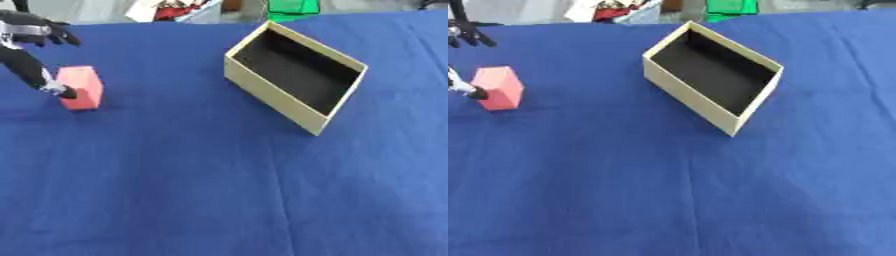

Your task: Pick up objects on the table and place them in the box.

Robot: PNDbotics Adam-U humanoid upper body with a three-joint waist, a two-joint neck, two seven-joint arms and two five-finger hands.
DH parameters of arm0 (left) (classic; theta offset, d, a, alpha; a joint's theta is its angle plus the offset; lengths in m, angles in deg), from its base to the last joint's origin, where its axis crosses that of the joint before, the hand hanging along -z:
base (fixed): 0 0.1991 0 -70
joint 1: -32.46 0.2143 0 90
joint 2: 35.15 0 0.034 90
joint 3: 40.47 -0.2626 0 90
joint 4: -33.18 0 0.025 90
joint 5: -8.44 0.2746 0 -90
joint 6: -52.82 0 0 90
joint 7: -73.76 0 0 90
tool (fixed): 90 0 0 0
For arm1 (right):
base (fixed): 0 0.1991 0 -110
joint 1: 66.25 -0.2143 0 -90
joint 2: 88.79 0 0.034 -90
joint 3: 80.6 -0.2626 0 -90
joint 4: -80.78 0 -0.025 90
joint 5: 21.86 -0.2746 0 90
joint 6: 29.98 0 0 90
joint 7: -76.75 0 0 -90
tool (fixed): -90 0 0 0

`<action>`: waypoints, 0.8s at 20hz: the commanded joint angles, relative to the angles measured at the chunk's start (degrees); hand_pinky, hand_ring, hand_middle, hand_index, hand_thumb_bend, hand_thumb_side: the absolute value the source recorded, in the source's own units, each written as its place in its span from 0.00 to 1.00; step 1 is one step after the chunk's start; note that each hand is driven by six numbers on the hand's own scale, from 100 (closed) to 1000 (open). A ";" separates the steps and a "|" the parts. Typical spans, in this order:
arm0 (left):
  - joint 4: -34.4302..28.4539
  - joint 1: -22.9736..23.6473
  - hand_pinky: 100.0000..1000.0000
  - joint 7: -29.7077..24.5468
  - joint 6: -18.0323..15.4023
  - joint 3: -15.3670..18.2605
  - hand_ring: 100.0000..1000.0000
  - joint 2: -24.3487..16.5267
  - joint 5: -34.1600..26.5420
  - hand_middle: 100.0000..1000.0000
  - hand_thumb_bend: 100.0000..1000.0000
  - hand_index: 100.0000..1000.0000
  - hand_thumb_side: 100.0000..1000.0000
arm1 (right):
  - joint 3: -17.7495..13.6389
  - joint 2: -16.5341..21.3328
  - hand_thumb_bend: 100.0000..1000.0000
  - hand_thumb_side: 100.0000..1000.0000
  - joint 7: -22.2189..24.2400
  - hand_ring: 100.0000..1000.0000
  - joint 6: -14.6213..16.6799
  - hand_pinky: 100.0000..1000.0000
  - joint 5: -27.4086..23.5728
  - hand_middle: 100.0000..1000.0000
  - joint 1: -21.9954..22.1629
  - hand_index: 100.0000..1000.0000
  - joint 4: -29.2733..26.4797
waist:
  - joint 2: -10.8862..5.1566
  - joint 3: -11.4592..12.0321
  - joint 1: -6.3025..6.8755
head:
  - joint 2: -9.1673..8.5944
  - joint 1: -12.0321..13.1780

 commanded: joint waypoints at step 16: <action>6.42 -2.24 0.90 5.06 1.28 2.40 0.95 0.64 7.16 0.94 0.62 0.97 0.30 | -0.26 1.29 0.00 0.99 0.28 0.79 0.25 0.83 -0.28 0.81 -1.62 0.84 -0.80 | 1.02 -0.94 -0.05 | -2.17 1.00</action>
